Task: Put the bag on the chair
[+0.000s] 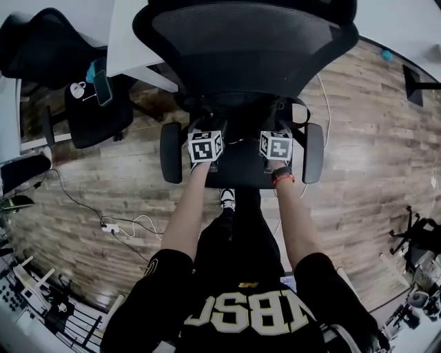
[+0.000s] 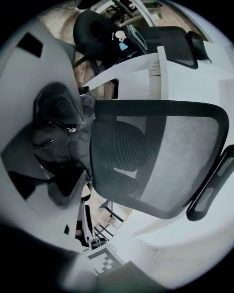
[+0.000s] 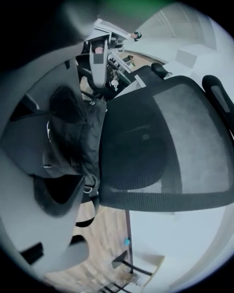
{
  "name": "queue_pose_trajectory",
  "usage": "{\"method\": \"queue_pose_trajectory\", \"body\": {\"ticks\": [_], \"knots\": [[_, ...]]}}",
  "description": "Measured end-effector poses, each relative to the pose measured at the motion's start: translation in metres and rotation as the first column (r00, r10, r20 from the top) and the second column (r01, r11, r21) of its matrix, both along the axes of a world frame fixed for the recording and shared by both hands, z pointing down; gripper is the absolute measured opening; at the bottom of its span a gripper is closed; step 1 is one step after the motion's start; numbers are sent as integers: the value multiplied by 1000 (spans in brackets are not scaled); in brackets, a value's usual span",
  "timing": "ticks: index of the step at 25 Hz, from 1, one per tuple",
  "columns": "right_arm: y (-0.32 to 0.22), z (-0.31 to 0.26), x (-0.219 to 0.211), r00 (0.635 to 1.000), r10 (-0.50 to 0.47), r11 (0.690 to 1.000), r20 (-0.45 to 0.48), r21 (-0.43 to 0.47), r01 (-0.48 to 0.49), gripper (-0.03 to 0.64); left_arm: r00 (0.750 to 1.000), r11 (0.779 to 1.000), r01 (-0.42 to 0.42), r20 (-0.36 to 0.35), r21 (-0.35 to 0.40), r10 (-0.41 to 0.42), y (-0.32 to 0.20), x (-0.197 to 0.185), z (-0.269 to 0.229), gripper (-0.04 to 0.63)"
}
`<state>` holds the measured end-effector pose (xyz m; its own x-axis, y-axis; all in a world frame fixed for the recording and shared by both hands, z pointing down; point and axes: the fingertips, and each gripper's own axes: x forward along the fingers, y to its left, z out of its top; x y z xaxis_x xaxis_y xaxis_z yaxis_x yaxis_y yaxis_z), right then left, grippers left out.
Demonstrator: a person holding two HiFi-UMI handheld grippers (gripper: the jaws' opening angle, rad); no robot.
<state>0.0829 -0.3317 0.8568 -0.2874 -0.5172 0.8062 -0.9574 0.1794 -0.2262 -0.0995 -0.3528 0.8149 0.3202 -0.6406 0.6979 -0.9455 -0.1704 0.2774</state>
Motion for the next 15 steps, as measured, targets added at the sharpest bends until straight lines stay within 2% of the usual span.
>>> {"method": "queue_pose_trajectory", "body": {"ticks": [3, 7, 15], "knots": [[-6, -39, -1, 1000, 9, 996, 4, 94, -10, 340, 1000, 995, -7, 15, 98, 5, -3, 0, -35, 319], [-18, -98, 1, 1000, 17, 973, -4, 232, -15, 324, 1000, 975, -4, 14, 221, 1, -6, 0, -89, 319], [-40, -222, -4, 1000, 14, 889, -17, 458, -5, 308, 1000, 912, -10, 22, 410, 1, -13, -3, -201, 319]]}}
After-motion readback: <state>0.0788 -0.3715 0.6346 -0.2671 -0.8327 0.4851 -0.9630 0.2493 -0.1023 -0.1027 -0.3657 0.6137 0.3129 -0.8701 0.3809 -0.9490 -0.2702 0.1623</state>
